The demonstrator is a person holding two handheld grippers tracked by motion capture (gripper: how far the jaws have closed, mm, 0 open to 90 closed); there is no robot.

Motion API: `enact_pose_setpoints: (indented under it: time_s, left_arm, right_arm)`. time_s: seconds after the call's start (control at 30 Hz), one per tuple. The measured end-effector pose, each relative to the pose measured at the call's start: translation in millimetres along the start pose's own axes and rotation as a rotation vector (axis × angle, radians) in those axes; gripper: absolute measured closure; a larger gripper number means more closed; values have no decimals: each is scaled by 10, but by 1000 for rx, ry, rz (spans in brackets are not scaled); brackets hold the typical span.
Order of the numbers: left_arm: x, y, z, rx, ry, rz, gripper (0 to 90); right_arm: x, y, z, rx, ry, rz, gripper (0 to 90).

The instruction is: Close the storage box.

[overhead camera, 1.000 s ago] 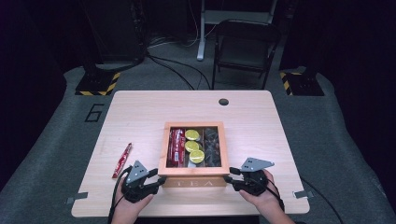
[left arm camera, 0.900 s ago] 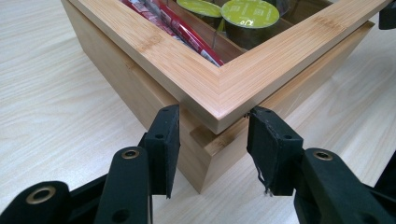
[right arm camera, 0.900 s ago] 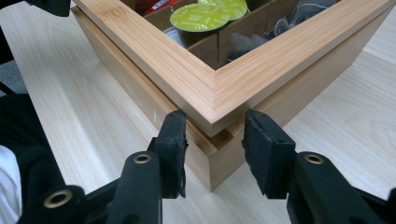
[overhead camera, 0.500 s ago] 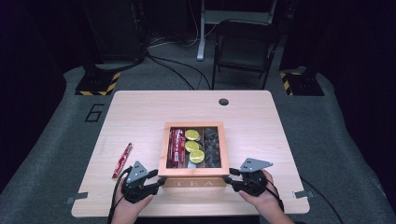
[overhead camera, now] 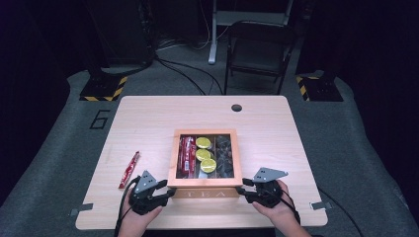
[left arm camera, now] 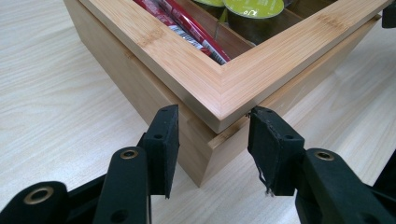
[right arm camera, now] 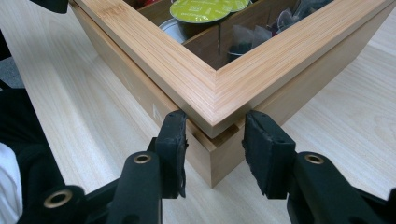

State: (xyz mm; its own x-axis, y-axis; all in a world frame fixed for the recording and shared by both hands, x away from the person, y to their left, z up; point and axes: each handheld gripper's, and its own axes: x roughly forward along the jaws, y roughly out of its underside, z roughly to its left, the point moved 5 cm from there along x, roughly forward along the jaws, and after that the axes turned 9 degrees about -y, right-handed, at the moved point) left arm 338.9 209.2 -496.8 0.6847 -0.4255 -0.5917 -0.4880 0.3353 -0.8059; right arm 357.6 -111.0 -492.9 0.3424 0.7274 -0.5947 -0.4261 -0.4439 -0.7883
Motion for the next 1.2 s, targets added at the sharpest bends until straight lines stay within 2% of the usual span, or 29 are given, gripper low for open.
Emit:
enact_pose_setpoints:
  time_s: [0.2,0.3,0.37,0.43,0.57,0.7,0.83,0.87,1.0,1.03,1.17,1.2]
  left_arm:
    - [-6,5,-1,-6,-3,5,522]
    - [-5,0,-4,-10,-1,-2,510]
    - [-33,-26,7,-27,7,-30,480]
    - [-63,-45,35,-29,-5,-38,462]
    - [-81,-42,84,-58,-10,-42,457]
    - [-86,-52,97,-58,-12,-45,457]
    - [-86,-65,125,-62,-19,-45,456]
    - [-82,-73,129,-69,-24,-53,454]
    - [-94,-78,159,-68,-23,-40,449]
    - [-89,-84,162,-80,-33,-54,448]
    - [-117,-103,187,-83,-34,-62,448]
    - [-123,-111,201,-82,-42,-68,448]
  right_arm:
    - [5,-3,-4,-8,1,3,584]
    - [1,1,-1,6,-7,-1,561]
    - [-4,7,-9,7,-5,3,538]
    - [-30,-13,-7,16,-9,-26,536]
    - [-91,-48,-17,17,-6,-58,526]
    - [-94,-55,-13,18,-11,-54,519]
    - [-133,-108,-36,4,4,-77,510]
    - [-152,-123,-42,18,13,-88,510]
    - [-209,-159,-89,18,21,-109,504]
    - [-218,-161,-94,30,27,-111,503]
    - [-258,-162,-149,32,41,-119,500]
    - [-266,-161,-158,47,47,-125,497]
